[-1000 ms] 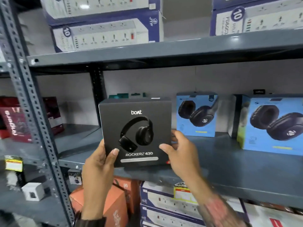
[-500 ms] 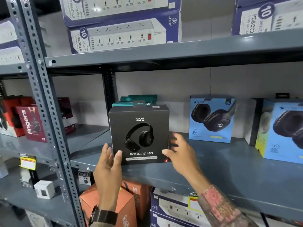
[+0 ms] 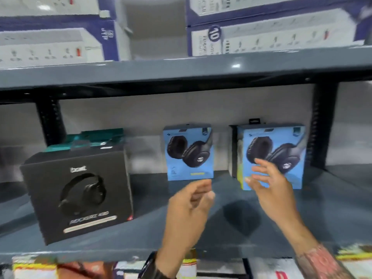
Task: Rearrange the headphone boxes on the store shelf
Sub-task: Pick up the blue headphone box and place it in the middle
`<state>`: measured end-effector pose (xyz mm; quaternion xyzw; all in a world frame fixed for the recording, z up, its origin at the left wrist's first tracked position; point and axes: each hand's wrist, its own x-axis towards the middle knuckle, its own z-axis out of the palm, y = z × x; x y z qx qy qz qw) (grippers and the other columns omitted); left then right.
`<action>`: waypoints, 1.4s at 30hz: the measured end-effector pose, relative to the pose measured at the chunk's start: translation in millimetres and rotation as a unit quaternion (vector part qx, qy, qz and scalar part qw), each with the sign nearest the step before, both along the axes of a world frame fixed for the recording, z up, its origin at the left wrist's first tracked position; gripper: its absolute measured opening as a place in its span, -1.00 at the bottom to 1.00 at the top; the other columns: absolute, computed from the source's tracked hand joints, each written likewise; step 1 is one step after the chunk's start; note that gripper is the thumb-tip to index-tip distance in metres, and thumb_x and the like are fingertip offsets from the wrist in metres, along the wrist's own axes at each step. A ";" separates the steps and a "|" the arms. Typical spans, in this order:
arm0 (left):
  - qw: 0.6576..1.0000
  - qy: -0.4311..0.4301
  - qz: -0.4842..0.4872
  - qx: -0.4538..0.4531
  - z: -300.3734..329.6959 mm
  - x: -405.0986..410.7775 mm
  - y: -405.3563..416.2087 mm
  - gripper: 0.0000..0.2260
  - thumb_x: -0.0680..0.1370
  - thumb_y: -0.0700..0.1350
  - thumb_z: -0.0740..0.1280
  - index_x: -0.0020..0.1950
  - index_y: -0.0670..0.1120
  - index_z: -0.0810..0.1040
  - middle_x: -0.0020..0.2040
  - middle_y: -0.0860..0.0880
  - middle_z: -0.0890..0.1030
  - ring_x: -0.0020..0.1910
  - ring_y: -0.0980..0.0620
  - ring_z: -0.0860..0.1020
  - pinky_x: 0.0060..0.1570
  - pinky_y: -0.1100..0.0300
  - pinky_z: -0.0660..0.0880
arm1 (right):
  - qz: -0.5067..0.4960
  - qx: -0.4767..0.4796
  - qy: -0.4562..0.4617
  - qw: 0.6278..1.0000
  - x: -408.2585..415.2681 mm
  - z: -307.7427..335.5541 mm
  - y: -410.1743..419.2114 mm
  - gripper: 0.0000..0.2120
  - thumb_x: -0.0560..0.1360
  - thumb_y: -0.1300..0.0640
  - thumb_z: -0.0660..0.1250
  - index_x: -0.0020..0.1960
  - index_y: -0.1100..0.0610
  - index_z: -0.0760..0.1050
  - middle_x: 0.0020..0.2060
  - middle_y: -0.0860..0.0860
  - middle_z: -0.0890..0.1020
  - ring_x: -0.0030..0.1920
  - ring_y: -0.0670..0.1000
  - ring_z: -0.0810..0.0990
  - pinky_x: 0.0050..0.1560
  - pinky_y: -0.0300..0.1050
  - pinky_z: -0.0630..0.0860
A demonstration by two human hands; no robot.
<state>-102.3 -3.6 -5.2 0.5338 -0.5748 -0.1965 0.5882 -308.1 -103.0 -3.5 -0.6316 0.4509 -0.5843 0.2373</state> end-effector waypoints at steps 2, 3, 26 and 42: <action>0.996 -0.015 -0.077 0.032 11.8 -38.9 -34.2 -0.74 0.63 -0.16 0.47 0.26 0.15 0.68 0.06 0.23 0.76 -0.01 0.42 0.69 0.10 0.43 0.57 | -0.058 -0.004 -0.013 0.998 -39.9 -2.2 -18.8 -0.54 0.52 0.27 0.53 0.35 -0.01 0.54 0.12 0.01 0.69 0.11 0.11 0.73 0.13 -0.07 0.60; 0.994 -0.018 -0.097 0.038 16.1 -55.0 -50.6 -0.72 0.64 -0.18 0.46 0.31 0.10 0.66 0.07 0.28 0.70 -0.05 0.50 0.66 0.07 0.48 0.55 | -0.083 0.004 -0.016 0.996 -56.7 -2.0 -28.9 -0.55 0.51 0.28 0.53 0.35 0.03 0.55 0.12 0.05 0.69 0.11 0.16 0.73 0.14 -0.04 0.59; 0.997 -0.030 -0.047 0.046 14.4 -82.7 -102.6 -0.61 0.65 0.19 0.34 0.49 0.31 0.55 0.10 -0.06 0.78 0.16 -0.10 0.74 0.36 -0.16 0.60 | -0.039 0.044 -0.018 0.998 -121.2 -5.4 -47.3 -0.77 0.49 0.02 0.46 0.14 -0.14 0.61 0.01 -0.12 0.78 0.07 0.05 0.75 0.21 0.22 0.65; 0.996 -0.008 0.073 0.040 10.3 -12.2 122.9 -0.52 0.46 0.48 0.20 0.39 0.61 0.48 0.08 0.29 0.80 0.21 0.09 0.74 0.32 -0.16 0.61 | 0.062 0.030 -0.129 0.989 -35.8 -13.2 169.5 -0.53 0.40 -0.11 0.42 0.31 -0.29 0.64 -0.03 -0.06 0.64 -0.04 -0.22 0.67 -0.16 -0.53 0.50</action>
